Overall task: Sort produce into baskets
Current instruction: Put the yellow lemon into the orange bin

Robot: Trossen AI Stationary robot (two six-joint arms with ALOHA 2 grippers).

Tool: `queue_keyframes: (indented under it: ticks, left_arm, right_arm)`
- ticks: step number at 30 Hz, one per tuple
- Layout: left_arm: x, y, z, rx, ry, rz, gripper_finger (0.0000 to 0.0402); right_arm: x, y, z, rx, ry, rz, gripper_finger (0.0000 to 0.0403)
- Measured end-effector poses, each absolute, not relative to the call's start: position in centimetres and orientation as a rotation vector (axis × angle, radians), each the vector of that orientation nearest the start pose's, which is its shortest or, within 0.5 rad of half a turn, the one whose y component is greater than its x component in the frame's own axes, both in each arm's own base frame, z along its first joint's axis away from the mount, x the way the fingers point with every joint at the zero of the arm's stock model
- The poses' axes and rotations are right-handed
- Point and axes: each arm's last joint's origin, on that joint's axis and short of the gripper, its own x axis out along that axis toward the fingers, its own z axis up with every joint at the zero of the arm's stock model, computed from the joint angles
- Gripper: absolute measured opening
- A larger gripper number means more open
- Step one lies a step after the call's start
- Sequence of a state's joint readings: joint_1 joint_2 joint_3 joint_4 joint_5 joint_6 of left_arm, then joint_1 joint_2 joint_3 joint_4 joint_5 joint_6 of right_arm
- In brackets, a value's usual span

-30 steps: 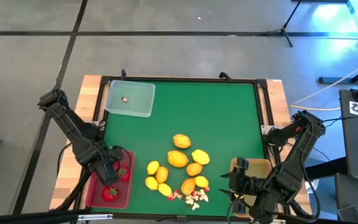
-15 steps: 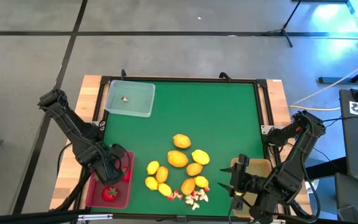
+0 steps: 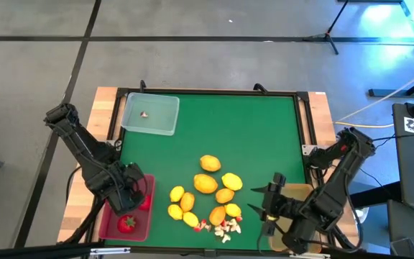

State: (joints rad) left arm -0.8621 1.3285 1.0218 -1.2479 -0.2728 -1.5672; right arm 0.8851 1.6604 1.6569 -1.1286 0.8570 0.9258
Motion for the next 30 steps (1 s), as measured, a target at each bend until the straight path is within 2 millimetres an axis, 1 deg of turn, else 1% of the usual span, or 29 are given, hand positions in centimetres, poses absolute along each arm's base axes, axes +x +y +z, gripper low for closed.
queue_keyframes:
  ticks: [2, 5, 7, 10, 13, 17, 23, 26, 30]
  left_arm:
    - [14.8, -15.6, 24.8, -0.511, 1.168, 0.577, 0.0385]
    - [16.5, -15.5, 25.1, -0.527, 1.007, 0.536, 0.0385]
    - [17.8, -15.1, 25.4, -0.522, 0.915, 0.512, 0.0386]
    - [19.3, -14.1, 25.5, -0.532, 0.866, 0.521, 0.0386]
    - [20.7, -12.7, 25.7, -0.482, 0.852, 0.517, 0.0386]
    - [23.2, -10.2, 26.2, -0.412, 0.787, 0.491, 0.0386]
    - [26.6, -6.7, 27.6, -0.294, 0.66, 0.36, 0.0386]
    - [27.5, -5.3, 28.1, -0.286, 0.644, 0.259, 0.0386]
    - [27.9, -3.8, 28.1, -0.262, 0.671, 0.171, 0.0386]
  right_arm:
    - [22.7, 23.5, 34.7, 0.009, 0.657, -0.292, 0.0221]
    - [23.1, 23.1, 34.6, -0.021, 0.683, -0.281, 0.0221]
    - [23.5, 22.7, 34.6, -0.032, 0.698, -0.279, 0.0221]
    - [23.9, 22.3, 34.6, -0.03, 0.706, -0.292, 0.0221]
    - [24.3, 21.8, 34.6, -0.049, 0.711, -0.3, 0.0221]
    - [24.8, 21.1, 34.5, -0.09, 0.725, -0.31, 0.0221]
    - [24.7, 20.5, 34.4, -0.133, 0.761, -0.334, 0.0221]
    - [24.4, 20.1, 34.3, -0.193, 0.771, -0.369, 0.0221]
    - [23.7, 19.3, 34.3, -0.245, 0.769, -0.458, 0.0221]
